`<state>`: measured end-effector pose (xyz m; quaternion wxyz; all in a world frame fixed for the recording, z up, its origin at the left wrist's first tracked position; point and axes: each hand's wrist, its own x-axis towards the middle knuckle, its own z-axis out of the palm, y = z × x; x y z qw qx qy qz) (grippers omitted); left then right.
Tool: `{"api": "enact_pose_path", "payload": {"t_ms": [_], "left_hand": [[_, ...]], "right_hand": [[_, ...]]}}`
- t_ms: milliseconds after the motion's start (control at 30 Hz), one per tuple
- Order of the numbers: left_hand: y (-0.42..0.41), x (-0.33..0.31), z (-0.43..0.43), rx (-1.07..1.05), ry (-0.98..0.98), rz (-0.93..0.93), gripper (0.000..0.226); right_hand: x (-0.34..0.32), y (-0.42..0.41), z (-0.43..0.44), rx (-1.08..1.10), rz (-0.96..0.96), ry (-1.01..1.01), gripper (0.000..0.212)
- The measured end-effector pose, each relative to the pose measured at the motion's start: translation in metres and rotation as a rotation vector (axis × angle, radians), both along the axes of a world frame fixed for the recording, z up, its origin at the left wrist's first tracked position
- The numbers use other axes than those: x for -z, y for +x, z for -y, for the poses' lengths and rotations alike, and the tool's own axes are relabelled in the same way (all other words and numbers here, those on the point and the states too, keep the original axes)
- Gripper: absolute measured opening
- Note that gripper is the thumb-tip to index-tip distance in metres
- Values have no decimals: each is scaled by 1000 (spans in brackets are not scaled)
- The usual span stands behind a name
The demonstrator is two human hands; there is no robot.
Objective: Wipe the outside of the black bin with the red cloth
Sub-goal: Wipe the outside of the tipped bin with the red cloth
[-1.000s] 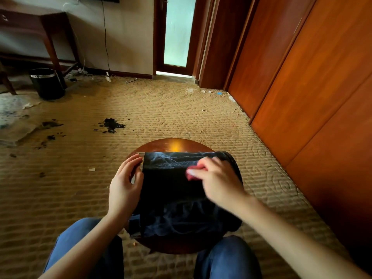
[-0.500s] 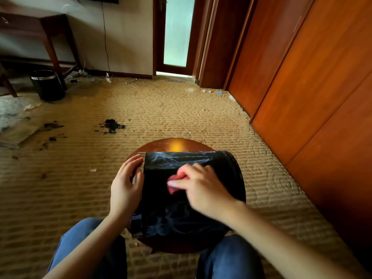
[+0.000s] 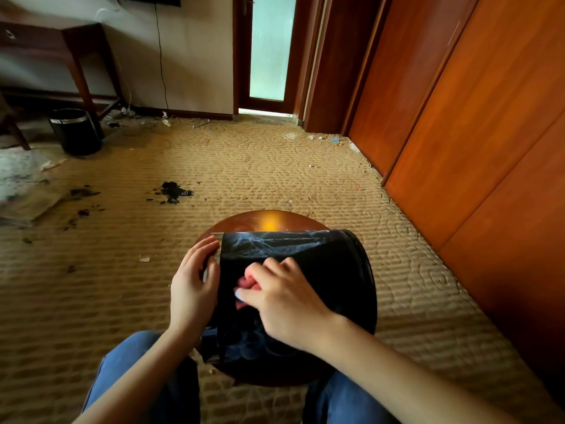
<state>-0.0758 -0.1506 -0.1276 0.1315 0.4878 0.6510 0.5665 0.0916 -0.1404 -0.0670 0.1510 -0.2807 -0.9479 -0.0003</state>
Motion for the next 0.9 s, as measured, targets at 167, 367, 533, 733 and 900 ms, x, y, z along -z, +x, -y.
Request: {"api": "enact_pose_path", "payload": {"t_ms": [167,367,533,733,900], "left_hand": [[0,1,0,7,-1,40,29],[1,0,-2,15,-3,81,31],[0,3,2,19,19,54,32],[0,2,5,41,9,41,42],[0,2,4,33,25,54,42]], "right_hand": [[-14,66,-54,296,-73,-31,42],[-20,88,-73,523,-73,-92,33],[0,14,-18,171,-127,-26,31],[-8,55,-44,292,-96,20,45],[-26,95,-70,641,46,-75,41]]}}
